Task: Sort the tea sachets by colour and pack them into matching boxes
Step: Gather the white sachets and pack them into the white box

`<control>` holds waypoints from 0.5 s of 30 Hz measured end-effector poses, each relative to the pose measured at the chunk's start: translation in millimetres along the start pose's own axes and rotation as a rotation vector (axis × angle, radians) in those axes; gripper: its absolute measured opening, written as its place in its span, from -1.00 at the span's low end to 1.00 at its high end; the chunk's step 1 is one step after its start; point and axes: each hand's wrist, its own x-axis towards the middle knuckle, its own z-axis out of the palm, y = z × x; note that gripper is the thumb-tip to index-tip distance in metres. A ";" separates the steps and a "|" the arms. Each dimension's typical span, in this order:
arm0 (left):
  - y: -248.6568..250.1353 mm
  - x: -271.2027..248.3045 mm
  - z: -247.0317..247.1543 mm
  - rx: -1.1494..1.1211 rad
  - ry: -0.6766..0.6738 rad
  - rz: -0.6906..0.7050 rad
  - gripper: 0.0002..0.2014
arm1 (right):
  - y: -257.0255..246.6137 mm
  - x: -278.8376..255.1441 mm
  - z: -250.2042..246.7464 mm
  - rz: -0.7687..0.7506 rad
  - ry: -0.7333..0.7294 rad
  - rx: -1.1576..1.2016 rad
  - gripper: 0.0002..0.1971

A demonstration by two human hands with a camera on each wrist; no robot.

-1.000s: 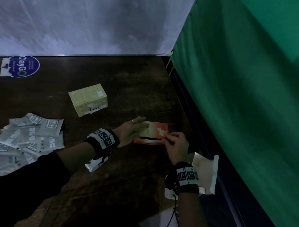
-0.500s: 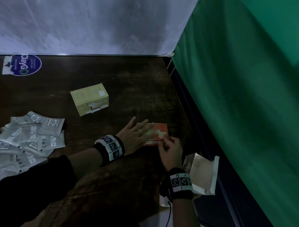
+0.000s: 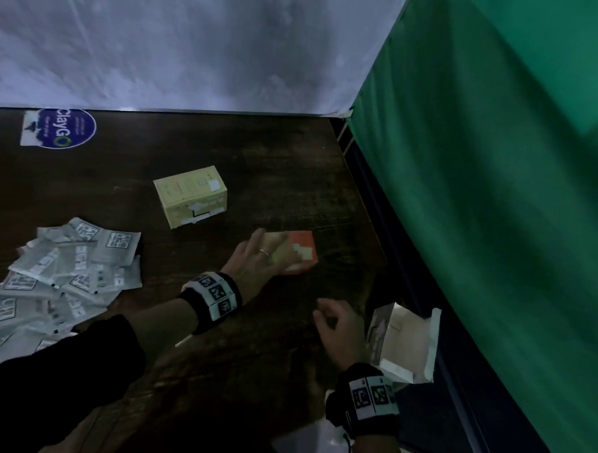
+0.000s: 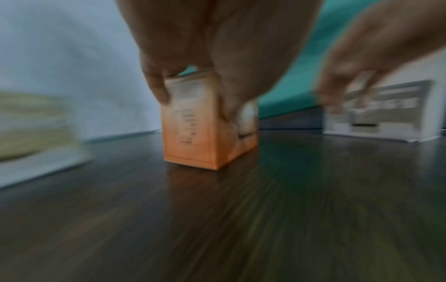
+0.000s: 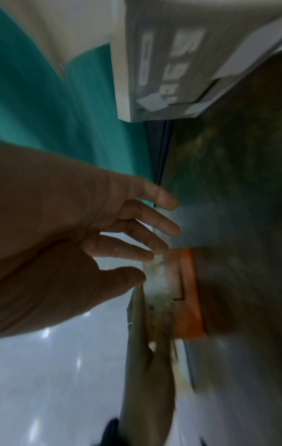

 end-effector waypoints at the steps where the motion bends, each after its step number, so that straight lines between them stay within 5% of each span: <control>1: -9.4 -6.9 2.6 0.002 0.027 -0.055 -0.04 | -0.6 -6.9 6.3 0.008 -0.049 -0.027 -0.71; 5: -47.0 -22.5 1.6 0.078 0.061 -0.214 -0.12 | -1.8 -30.5 27.0 0.014 -0.107 -0.148 -0.66; 10: -52.0 -30.3 -29.1 -0.028 0.026 -0.334 -0.31 | 8.5 -38.3 15.9 0.031 0.159 -0.387 -0.52; 15: -45.9 -87.0 -22.7 -0.284 0.265 -0.323 -0.63 | 31.0 -28.1 -0.7 0.426 0.311 -0.501 -0.36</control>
